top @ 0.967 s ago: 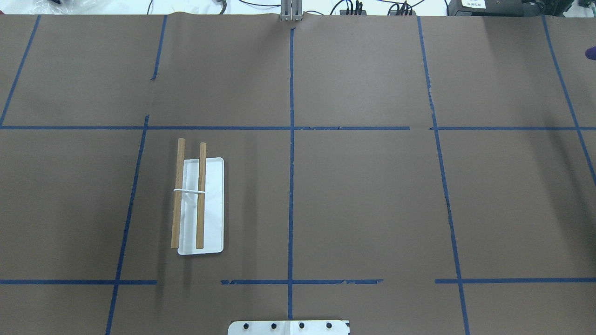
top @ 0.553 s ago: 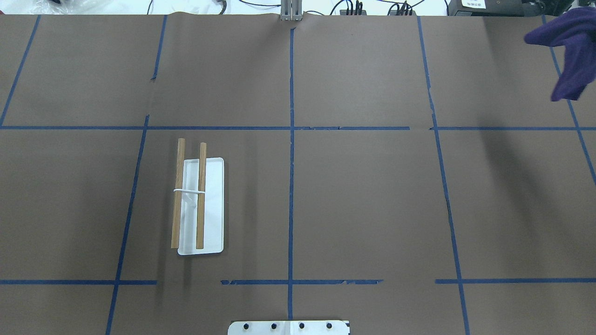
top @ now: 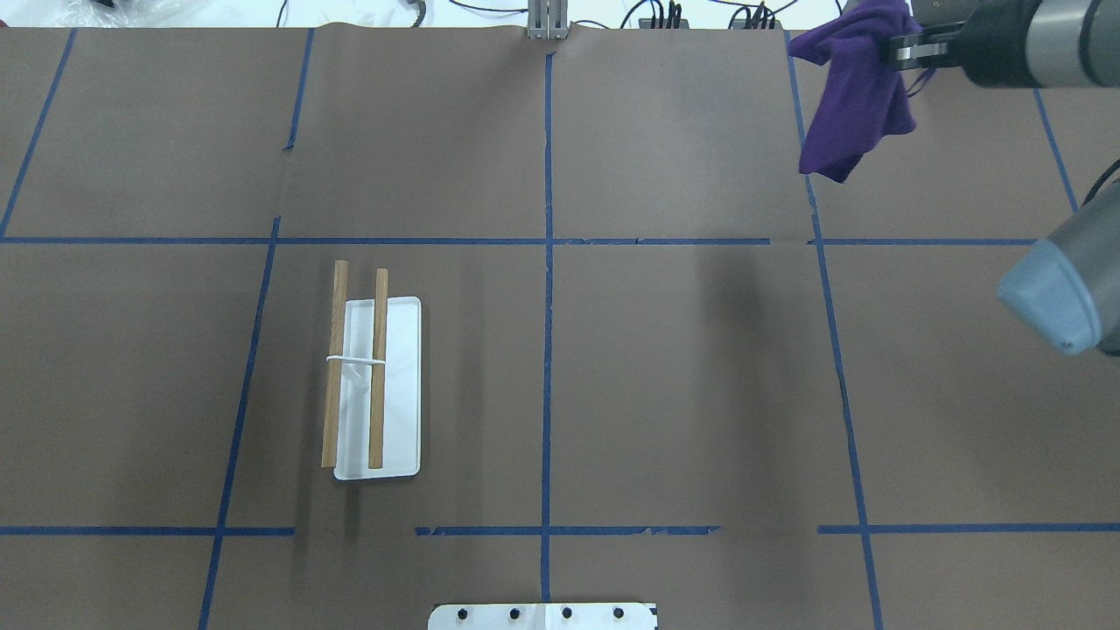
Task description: Hang towel on rack
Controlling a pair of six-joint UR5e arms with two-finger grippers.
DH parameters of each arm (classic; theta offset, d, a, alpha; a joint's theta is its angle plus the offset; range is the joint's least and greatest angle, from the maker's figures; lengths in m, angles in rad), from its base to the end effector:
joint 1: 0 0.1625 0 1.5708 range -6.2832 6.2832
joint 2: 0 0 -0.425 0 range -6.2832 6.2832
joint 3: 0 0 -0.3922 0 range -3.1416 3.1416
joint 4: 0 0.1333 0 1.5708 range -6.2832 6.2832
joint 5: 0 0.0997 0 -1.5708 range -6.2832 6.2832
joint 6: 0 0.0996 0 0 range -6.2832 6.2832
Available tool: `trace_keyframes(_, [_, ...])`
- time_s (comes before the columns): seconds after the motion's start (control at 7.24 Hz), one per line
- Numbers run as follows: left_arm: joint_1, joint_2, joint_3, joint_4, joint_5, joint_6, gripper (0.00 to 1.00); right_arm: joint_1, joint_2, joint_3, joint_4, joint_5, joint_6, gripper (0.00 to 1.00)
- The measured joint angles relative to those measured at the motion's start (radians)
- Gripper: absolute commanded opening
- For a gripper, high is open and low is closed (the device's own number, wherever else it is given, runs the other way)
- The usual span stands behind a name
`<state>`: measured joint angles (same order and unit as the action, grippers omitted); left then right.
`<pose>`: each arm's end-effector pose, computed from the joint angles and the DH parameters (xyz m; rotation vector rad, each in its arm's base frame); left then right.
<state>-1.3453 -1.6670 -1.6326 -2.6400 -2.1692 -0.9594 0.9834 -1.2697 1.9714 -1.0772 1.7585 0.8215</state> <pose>0.0453 -0.5428 0.4577 0.6930 1.0918 -0.2623 -0.2111 -0.5240 0.2583 0.8011 -0.8971 0.0930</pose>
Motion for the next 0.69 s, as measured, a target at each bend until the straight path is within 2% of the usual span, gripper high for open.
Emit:
trace_keyframes(0.41, [0.172, -0.170, -0.006, -0.190, -0.004, -0.772, 1.00, -0.280, 0.120, 0.067, 0.003, -0.258, 0.255, 0.00])
trace_keyframes(0.55, [0.220, -0.227, -0.007, -0.205, -0.005, -0.950, 1.00, -0.363, 0.153, 0.083, 0.003, -0.331, 0.278, 0.00])
trace_keyframes(0.69, [0.269, -0.269, -0.008, -0.207, -0.006, -1.060, 1.00, -0.417, 0.180, 0.097, 0.004, -0.363, 0.296, 0.00])
